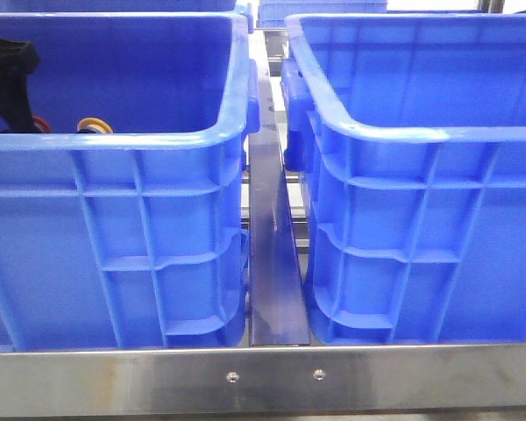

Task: Pick red and yellow buttons and place in box

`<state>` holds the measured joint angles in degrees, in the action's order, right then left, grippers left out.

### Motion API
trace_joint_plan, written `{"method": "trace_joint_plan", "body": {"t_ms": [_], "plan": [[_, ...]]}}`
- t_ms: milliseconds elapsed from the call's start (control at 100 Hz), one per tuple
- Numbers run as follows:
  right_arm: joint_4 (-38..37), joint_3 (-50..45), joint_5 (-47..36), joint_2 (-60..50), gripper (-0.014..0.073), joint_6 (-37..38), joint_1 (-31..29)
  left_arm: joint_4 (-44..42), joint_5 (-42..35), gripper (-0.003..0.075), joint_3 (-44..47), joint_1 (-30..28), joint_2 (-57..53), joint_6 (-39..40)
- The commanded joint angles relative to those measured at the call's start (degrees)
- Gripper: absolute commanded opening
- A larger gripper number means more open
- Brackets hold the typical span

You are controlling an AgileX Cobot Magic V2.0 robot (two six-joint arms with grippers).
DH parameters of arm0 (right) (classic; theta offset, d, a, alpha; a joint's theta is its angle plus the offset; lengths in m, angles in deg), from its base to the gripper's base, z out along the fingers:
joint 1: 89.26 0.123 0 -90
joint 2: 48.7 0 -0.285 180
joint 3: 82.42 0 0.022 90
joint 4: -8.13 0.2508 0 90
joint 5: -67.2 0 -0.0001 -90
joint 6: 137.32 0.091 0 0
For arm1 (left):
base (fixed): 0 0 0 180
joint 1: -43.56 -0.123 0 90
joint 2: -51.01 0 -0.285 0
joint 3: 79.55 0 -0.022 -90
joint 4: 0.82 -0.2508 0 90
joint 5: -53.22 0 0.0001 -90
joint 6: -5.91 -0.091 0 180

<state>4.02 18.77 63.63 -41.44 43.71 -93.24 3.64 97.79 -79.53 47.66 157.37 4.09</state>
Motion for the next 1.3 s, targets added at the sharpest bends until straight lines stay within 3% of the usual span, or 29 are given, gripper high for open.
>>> {"method": "trace_joint_plan", "body": {"t_ms": [0,350,420,590,690,950,1130,1290], "plan": [[-0.6,-0.3,-4.4,-1.2,-0.0066,0.0,-0.5,1.1,-2.0,0.0498,-2.8,0.3,-0.9,0.7],[-0.6,-0.3,-4.4,-1.2,-0.0066,0.0,-0.5,3.2,-4.0,0.0485,-3.5,0.3,0.9,0.7],[-0.6,-0.3,-4.4,-1.2,-0.0066,0.0,-0.5,3.2,-4.1,0.0432,-3.5,0.3,0.9,0.7],[-0.6,-0.3,-4.4,-1.2,-0.0066,0.0,-0.5,3.2,-4.2,0.0211,-3.5,0.3,0.9,0.7],[-0.6,-0.3,-4.4,-1.2,-0.0066,0.0,-0.5,3.2,-4.7,0.0146,-3.5,0.3,0.9,0.7],[-0.6,-0.3,-4.4,-1.2,-0.0066,0.0,-0.5,3.2,-3.9,0.0137,-3.1,0.3,-1.4,0.3],[-0.6,-0.3,-4.4,-1.2,-0.0066,0.0,-0.5,4.1,-7.9,0.0137,2.2,0.3,-8.5,0.0],[-0.6,-0.3,-4.4,-1.2,-0.0066,0.0,-0.5,9.2,-10.4,0.0137,9.1,0.3,-16.6,-8.8]]}}
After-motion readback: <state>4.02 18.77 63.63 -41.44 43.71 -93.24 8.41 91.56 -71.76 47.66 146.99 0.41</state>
